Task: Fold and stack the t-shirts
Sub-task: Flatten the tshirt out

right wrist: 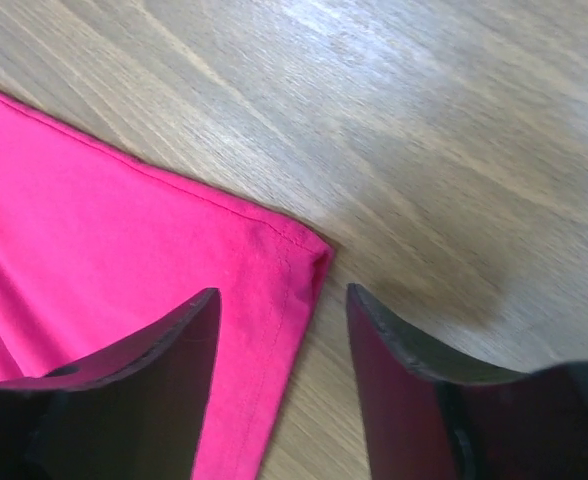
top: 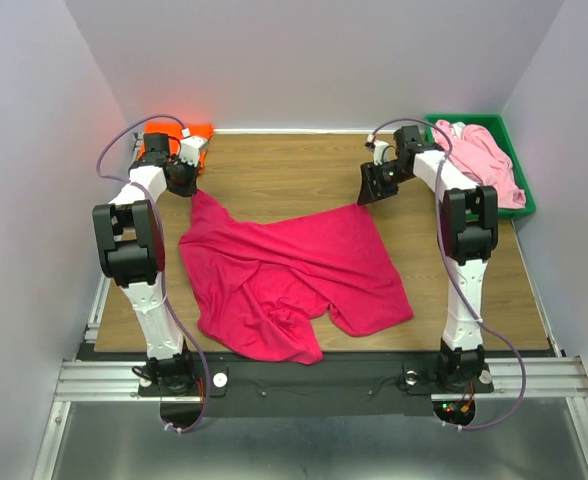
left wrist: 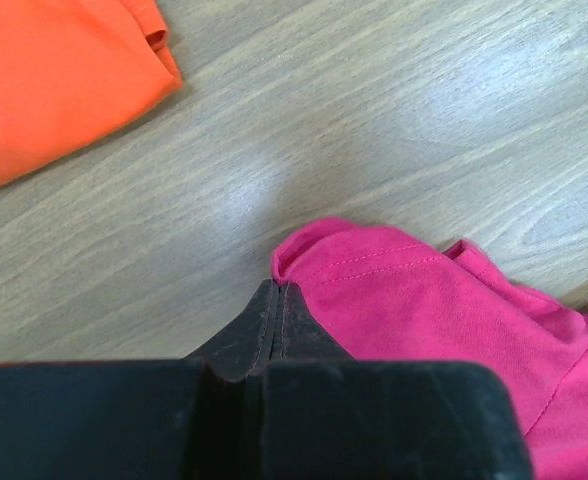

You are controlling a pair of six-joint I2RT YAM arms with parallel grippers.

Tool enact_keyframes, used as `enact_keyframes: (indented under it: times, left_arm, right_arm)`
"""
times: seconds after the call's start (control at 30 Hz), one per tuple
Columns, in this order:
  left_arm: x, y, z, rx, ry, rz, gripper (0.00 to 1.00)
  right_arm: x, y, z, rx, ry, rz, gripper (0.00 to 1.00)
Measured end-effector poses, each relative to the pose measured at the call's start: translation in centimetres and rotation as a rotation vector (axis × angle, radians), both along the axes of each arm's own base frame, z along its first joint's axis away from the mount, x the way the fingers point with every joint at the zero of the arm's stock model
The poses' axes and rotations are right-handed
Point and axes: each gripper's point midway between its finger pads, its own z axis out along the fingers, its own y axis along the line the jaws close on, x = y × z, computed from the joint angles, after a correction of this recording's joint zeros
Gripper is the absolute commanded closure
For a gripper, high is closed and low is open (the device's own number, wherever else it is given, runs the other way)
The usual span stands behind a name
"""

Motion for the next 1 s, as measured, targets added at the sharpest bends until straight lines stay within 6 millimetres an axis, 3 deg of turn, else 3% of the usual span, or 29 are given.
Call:
enact_keyframes:
  times: [0.17, 0.27, 0.3, 0.37, 0.53, 0.67, 0.73, 0.8, 0.87, 1.0]
  left_arm:
    - [-0.1, -0.2, 0.0, -0.011, 0.006, 0.0, 1.0]
    - [-0.2, -0.3, -0.1, -0.02, 0.011, -0.001, 1.0]
    - [-0.3, -0.4, -0.1, -0.022, 0.013, -0.001, 1.0]
    - [-0.4, -0.4, -0.1, -0.026, 0.018, 0.0, 1.0]
    - [-0.6, -0.6, 0.0, -0.059, 0.028, 0.002, 1.0]
    - [0.3, 0.0, 2.6, -0.103, 0.002, 0.018, 1.0]
    - [1.0, 0.3, 4.7, -0.116, -0.035, 0.024, 1.0]
    - [2.2, 0.7, 8.5, -0.125, -0.11, 0.023, 1.0]
    - [3.0, 0.7, 13.2, -0.133, -0.205, 0.019, 1.0]
    - [2.2, 0.0, 23.1, -0.145, -0.414, -0.003, 1.0]
  right_arm:
    - [-0.4, 1.0, -1.6, -0.007, 0.018, 0.035, 0.52]
    - [-0.5, 1.5, -1.7, -0.01, 0.012, 0.049, 0.65]
    - [-0.6, 1.5, -1.8, -0.014, 0.009, 0.054, 0.8]
    - [-0.7, 1.5, -2.1, -0.02, 0.009, 0.057, 0.99]
    - [-1.0, 1.3, -2.3, -0.025, 0.011, 0.059, 0.99]
    - [-0.6, 0.7, -0.4, -0.049, -0.015, 0.032, 0.99]
    - [1.0, 0.2, 2.7, -0.048, -0.086, 0.003, 0.99]
    - [3.0, -0.6, 6.7, -0.047, -0.18, -0.038, 0.99]
    - [4.7, -1.8, 12.1, -0.048, -0.312, -0.081, 0.99]
    - [4.6, -3.8, 21.6, -0.053, -0.522, -0.143, 0.99]
